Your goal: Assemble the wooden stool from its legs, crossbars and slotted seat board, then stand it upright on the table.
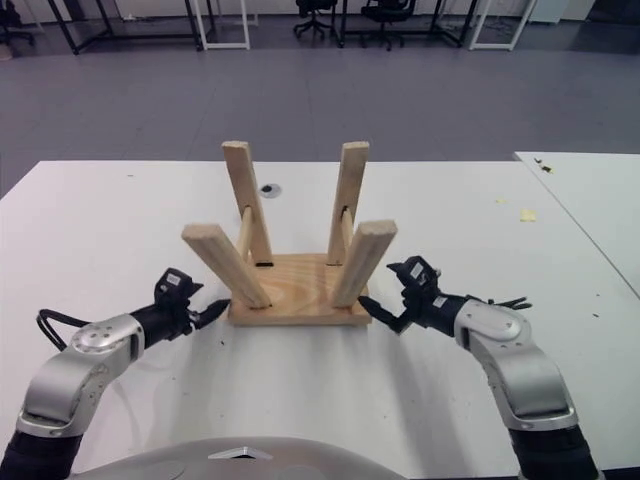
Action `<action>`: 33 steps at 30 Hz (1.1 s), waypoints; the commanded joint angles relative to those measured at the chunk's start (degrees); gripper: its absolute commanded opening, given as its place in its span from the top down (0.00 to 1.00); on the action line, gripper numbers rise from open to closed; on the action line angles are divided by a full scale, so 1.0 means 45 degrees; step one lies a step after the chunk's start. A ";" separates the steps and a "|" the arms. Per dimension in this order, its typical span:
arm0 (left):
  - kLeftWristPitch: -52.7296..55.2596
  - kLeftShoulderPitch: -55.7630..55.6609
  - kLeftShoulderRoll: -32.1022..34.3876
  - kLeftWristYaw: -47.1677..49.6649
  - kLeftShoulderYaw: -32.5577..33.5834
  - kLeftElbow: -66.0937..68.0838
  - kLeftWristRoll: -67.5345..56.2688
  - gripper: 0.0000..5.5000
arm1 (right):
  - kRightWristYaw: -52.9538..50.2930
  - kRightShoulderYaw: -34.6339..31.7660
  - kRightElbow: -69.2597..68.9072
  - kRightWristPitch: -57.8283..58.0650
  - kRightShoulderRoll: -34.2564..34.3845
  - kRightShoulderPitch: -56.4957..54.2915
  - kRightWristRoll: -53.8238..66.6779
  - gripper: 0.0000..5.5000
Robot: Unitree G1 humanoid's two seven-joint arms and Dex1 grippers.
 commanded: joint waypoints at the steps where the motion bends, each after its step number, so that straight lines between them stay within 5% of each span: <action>1: 0.0790 0.0177 0.0875 -0.1039 0.0939 -0.1343 -0.1699 0.33 | 0.0776 -0.0416 -0.0771 0.0415 -0.0979 0.0086 0.0764 0.12; 10: -0.1946 0.1376 0.2087 -0.0640 -0.0280 0.1404 0.0853 0.33 | -0.1329 0.0434 0.2435 -0.2277 -0.0472 0.1280 -0.2396 0.12; 16: -0.4945 0.1567 0.1179 0.0715 -0.1056 0.4024 0.2941 0.33 | -0.3179 0.1251 0.2154 -0.3034 0.0862 0.2385 -0.3734 0.12; 33: -0.4571 0.2605 -0.0171 0.0793 -0.2696 0.2747 0.2877 0.33 | -0.4022 0.2136 0.0323 -0.2410 0.1916 0.3833 -0.3996 0.12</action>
